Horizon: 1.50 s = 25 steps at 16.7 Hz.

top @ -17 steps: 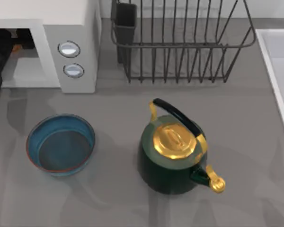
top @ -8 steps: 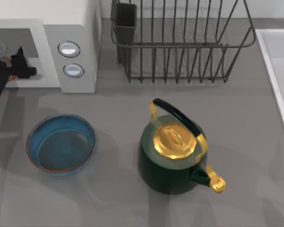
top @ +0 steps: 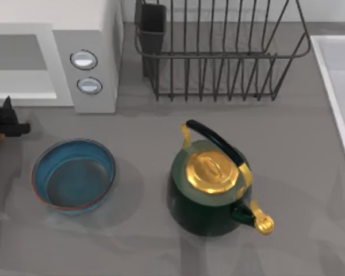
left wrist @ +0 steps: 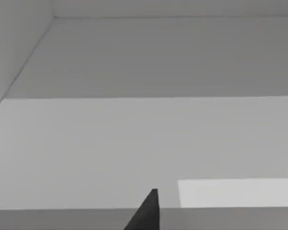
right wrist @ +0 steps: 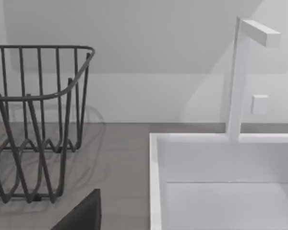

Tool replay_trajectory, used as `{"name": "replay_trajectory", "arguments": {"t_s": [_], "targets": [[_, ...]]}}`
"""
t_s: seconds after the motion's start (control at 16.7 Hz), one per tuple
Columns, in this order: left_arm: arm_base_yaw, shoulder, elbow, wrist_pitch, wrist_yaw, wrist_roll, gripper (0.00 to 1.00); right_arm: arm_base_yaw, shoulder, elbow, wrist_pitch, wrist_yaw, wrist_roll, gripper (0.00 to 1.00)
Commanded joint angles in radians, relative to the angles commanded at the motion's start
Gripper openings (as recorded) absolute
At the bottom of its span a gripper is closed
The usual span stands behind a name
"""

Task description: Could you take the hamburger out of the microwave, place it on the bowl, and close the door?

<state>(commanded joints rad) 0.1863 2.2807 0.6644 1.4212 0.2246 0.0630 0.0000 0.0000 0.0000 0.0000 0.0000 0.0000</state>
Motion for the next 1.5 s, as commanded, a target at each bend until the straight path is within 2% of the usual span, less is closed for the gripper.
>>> {"name": "replay_trajectory", "arguments": {"t_s": [0.48,1.14,1.5], "targets": [[-0.009,-0.035,-0.007,-0.023,0.000,0.004,0.00,0.000,0.000,0.000,0.000,0.000,0.000,1.00],[-0.003,-0.420,-0.008,-0.416,-0.006,0.006,0.00,0.000,0.000,0.000,0.000,0.000,0.000,1.00],[-0.004,-0.450,-0.008,-0.446,-0.008,0.008,0.00,0.000,0.000,0.000,0.000,0.000,0.000,1.00]]}}
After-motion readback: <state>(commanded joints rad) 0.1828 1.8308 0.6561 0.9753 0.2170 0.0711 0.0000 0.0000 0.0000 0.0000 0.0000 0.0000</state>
